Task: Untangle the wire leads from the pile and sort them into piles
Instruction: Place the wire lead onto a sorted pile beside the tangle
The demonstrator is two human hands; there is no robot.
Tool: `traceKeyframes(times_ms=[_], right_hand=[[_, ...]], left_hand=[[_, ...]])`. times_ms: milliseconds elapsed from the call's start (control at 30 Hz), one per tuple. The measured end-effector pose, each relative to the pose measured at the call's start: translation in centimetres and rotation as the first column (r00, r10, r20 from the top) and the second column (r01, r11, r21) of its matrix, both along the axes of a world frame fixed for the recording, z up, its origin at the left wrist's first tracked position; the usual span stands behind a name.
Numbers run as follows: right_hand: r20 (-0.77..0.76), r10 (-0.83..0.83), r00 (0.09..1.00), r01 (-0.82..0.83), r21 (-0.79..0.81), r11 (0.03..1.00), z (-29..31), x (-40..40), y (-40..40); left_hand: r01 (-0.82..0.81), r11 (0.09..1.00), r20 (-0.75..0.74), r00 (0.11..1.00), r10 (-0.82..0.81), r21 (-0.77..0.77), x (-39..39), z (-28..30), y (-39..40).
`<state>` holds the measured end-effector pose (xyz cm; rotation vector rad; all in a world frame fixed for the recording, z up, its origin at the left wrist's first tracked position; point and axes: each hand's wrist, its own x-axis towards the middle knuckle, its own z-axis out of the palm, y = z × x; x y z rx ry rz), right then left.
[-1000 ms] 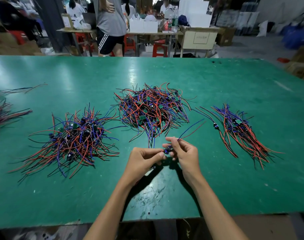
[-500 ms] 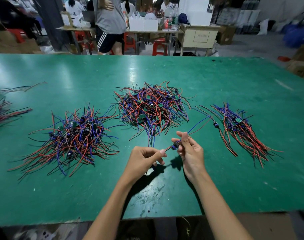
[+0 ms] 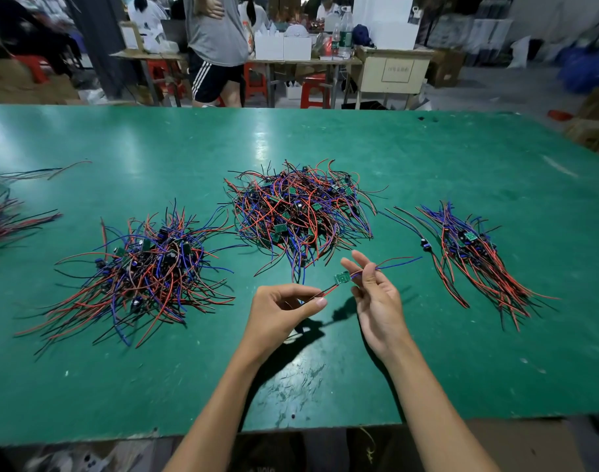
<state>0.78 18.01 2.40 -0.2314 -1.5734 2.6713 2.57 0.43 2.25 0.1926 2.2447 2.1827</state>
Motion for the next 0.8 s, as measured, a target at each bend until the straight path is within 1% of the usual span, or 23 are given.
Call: traceKeyframes(times_ms=[167,300,433,533,600,633,667,700,733,767,800], right_hand=[[-0.009,-0.015,1.000,0.014,-0.075,0.997,-0.3,-0.2,0.1],[-0.001,-0.027,1.000,0.027,-0.074,0.997,-0.3,-0.1,0.0],[0.026,-0.097,0.995,0.098,-0.066,0.993,0.3,0.1,-0.2],[0.043,-0.143,0.989,0.142,0.019,0.990,1.5,-0.8,0.9],[0.036,-0.206,0.978,0.198,0.150,0.969,2.3,-2.3,2.7],[0.018,-0.260,0.965,0.246,0.268,0.931,2.8,-3.4,3.8],[-0.020,-0.323,0.946,0.300,0.429,0.852,3.3,-4.7,5.1],[-0.081,-0.381,0.921,0.352,0.593,0.724,3.9,-5.9,6.4],[-0.151,-0.416,0.897,0.389,0.719,0.577,4.5,-7.1,7.7],[-0.195,-0.425,0.884,0.391,0.807,0.443,5.1,-8.1,9.0],[-0.206,-0.424,0.882,0.358,0.878,0.318,5.4,-9.2,10.4]], left_hand=[[-0.001,1.000,0.020,1.000,0.000,0.012,0.0,0.0,0.1],[-0.025,0.998,0.027,0.999,0.023,0.063,-0.1,-0.1,0.3],[-0.027,0.996,0.020,0.999,0.025,0.082,-0.1,-0.1,0.3],[-0.045,0.990,0.035,0.999,0.040,0.137,-0.5,0.1,0.2],[-0.086,0.985,0.044,0.996,0.080,0.149,-0.9,0.1,0.1],[-0.110,0.982,0.047,0.993,0.104,0.152,-1.1,0.0,0.1],[-0.137,0.978,0.052,0.990,0.131,0.156,-1.2,-0.1,0.1],[-0.166,0.973,0.059,0.986,0.158,0.162,-1.2,-0.2,0.0],[-0.195,0.966,0.064,0.980,0.186,0.170,-1.3,-0.3,0.0],[-0.223,0.959,0.068,0.974,0.214,0.174,-1.4,-0.3,0.0],[-0.250,0.954,0.067,0.968,0.242,0.164,-1.5,-0.4,0.1]])
